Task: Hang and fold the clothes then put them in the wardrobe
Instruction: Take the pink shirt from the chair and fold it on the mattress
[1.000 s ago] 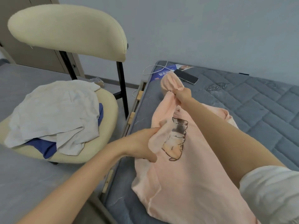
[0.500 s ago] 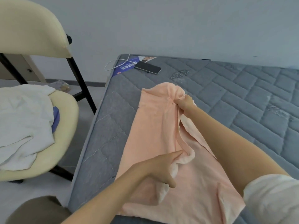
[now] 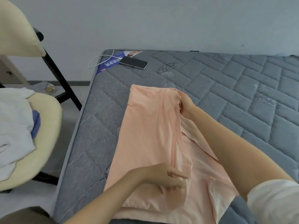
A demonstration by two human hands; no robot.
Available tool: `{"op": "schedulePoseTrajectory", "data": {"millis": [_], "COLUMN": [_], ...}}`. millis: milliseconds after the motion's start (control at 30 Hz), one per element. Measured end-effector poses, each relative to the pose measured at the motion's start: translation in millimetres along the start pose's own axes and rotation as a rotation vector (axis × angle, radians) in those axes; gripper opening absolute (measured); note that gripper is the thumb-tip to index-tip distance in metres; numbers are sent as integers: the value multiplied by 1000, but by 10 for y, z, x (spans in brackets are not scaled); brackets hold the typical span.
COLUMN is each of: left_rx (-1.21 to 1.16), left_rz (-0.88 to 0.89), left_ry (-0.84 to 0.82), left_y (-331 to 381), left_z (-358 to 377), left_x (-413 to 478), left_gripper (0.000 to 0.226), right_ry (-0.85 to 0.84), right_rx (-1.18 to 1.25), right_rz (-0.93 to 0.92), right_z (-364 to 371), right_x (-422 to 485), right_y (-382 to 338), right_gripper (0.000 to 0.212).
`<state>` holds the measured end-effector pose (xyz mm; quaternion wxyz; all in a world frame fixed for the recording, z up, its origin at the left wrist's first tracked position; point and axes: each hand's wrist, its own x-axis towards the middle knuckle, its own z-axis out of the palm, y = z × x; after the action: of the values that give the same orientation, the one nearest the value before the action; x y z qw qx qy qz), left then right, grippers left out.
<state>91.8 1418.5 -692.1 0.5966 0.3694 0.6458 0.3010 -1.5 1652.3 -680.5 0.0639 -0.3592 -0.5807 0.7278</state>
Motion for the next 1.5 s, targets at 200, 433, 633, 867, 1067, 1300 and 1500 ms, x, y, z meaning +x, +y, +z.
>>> {"op": "schedulePoseTrajectory", "data": {"millis": [200, 433, 633, 867, 1067, 1300, 1500], "left_rx": [217, 647, 654, 649, 610, 667, 699], "left_rz": [122, -128, -290, -297, -304, -290, -403], "left_ry": [631, 655, 584, 590, 623, 613, 616], "left_y": [-51, -259, -393, -271, -131, -9, 27], "left_z": [-260, -536, -538, -621, -805, -1005, -1146], "left_x": [-73, -28, 83, 305, 569, 875, 951], "left_gripper": [32, 57, 55, 56, 56, 65, 82], "right_ry": [-67, -24, -67, 174, 494, 726, 770], "right_rx": [-239, -1155, -1326, -1373, -1024, -735, -487], "right_rz": [28, -356, -631, -712, -433, -61, 81], "right_z": [-200, -422, -569, -633, -902, -1331, -1514], "right_x": [-330, -548, -543, -476, -291, -83, 54], "right_y": [111, 549, 704, 582, 331, 129, 156], "right_gripper": [23, 25, 39, 23, 18, 18, 29]}}
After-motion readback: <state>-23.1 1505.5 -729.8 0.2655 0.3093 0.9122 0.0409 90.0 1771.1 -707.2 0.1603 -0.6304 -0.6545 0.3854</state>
